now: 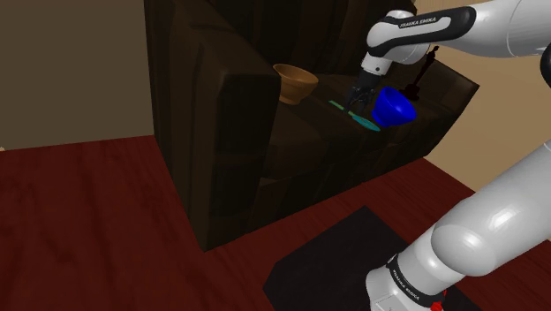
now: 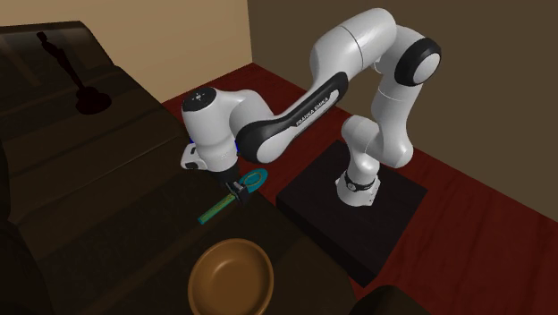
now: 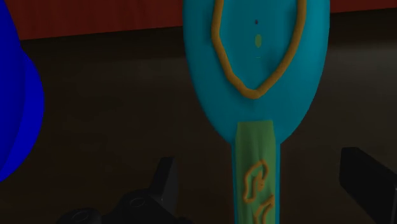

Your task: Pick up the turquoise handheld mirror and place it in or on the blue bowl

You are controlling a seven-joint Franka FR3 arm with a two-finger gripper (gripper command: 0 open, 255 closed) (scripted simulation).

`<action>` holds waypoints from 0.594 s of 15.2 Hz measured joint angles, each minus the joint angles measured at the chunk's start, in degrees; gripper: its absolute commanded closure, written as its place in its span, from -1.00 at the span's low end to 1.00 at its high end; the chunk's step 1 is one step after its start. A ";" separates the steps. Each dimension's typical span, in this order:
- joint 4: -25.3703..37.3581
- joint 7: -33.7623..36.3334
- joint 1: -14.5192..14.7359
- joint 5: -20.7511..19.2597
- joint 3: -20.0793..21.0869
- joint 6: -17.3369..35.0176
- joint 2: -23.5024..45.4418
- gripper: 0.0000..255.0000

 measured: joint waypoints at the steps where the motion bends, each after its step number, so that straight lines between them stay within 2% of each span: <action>1: -0.08 0.00 0.00 0.00 0.00 0.08 0.00 -1.00; 4: -0.11 0.00 0.00 0.01 0.00 0.14 0.02 -1.00; 5: -0.11 0.00 0.00 0.01 0.00 0.14 0.02 1.00; 9: 0.31 -0.02 -0.19 -0.30 -0.24 0.16 -0.11 1.00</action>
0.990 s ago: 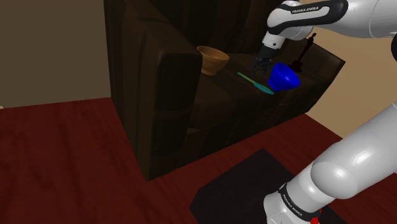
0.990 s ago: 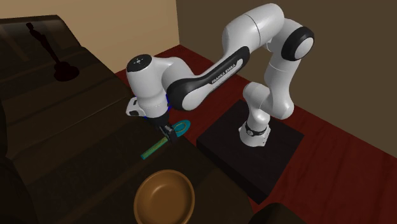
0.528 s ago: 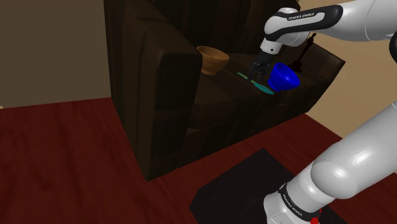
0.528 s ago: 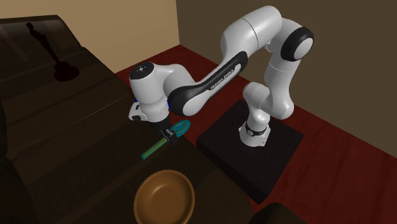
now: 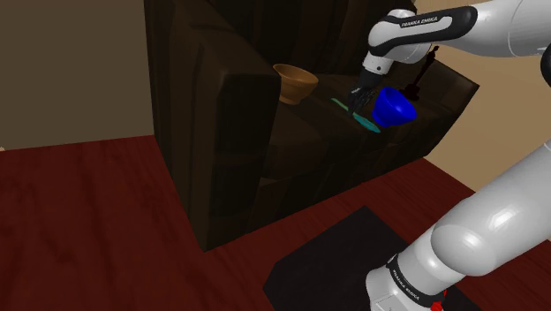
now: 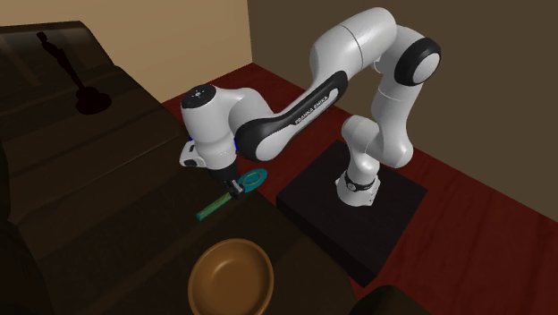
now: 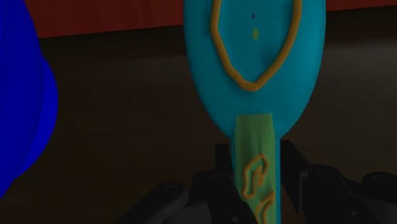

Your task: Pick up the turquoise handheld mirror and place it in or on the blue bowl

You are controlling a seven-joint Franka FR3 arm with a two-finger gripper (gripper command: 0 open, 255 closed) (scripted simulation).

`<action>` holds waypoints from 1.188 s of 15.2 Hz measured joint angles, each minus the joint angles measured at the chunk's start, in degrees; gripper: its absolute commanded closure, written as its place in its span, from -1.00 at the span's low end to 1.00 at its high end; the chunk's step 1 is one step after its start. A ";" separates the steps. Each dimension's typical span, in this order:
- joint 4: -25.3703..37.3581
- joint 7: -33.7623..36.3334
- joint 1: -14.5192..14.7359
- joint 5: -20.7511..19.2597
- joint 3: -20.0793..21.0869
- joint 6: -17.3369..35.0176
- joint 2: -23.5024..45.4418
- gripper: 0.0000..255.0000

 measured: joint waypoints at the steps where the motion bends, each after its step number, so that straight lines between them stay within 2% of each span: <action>1: 0.13 -0.04 0.00 0.13 -0.01 -0.09 0.10 1.00; 7: 0.08 0.06 0.15 0.22 0.14 -0.26 -0.01 1.00; 18: 6.98 0.33 0.32 0.02 0.39 -8.36 -0.90 1.00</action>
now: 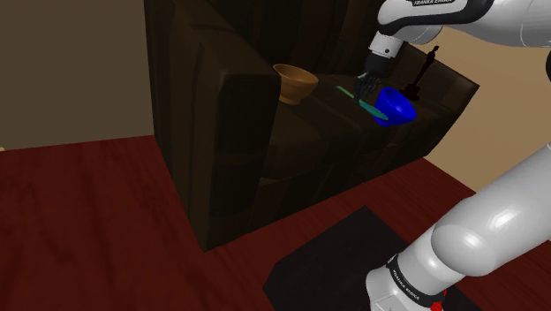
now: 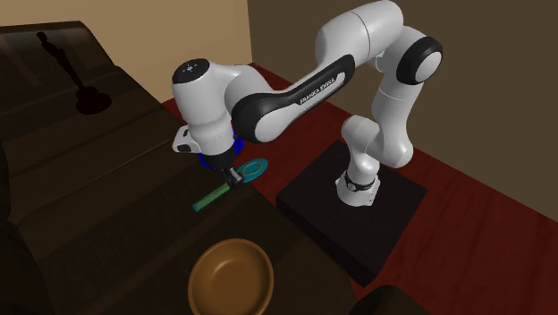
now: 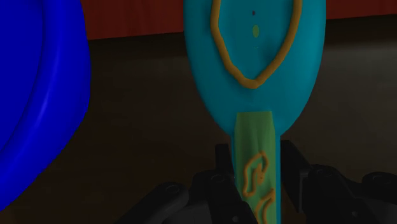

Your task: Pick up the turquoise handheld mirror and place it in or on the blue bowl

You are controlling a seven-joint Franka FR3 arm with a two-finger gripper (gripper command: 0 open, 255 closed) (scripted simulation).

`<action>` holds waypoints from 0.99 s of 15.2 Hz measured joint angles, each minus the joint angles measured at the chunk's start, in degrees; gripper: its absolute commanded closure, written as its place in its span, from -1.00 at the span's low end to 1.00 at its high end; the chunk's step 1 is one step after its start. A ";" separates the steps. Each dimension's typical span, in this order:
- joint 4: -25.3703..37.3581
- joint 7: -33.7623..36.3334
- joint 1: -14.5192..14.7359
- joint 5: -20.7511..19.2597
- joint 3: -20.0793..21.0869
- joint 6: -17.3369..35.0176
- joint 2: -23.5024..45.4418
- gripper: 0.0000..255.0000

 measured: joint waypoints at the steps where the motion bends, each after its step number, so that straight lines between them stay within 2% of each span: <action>1: 0.52 0.02 0.00 -0.05 0.01 -0.70 -0.18 1.00; 15: 12.93 0.01 0.13 0.42 0.08 -11.76 1.22 1.00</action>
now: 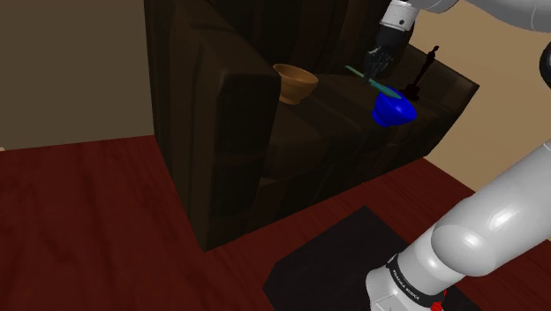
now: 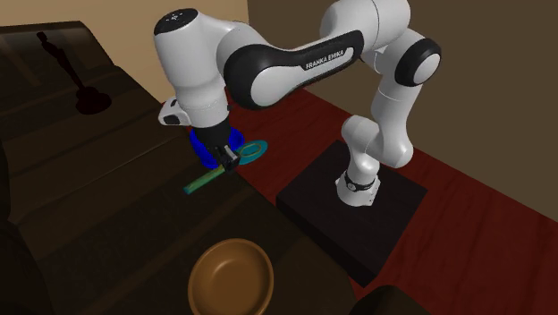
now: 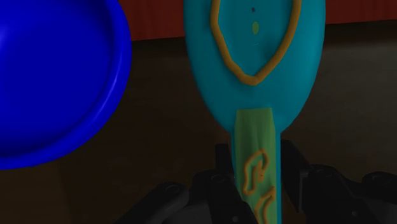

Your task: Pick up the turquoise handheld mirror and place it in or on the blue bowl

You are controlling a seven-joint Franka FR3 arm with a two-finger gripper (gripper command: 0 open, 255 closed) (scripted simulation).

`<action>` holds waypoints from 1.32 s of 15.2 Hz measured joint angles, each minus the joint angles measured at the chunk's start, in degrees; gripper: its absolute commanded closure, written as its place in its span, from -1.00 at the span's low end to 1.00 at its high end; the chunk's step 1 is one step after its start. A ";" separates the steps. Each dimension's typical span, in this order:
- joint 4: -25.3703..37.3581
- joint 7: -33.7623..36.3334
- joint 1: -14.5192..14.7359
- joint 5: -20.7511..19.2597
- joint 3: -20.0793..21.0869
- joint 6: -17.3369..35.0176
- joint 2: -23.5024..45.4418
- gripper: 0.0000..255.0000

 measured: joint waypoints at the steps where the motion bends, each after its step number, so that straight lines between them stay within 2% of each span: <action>1: 0.61 -0.10 -0.05 -0.05 -0.05 -0.73 -0.12 1.00; 8: 7.94 -1.25 -0.53 0.54 -0.68 -6.14 1.93 1.00; 15: 13.28 -11.01 -5.41 1.56 -5.76 -7.93 5.91 1.00; 20: 21.59 -18.91 -10.31 4.40 -9.43 -10.47 12.54 1.00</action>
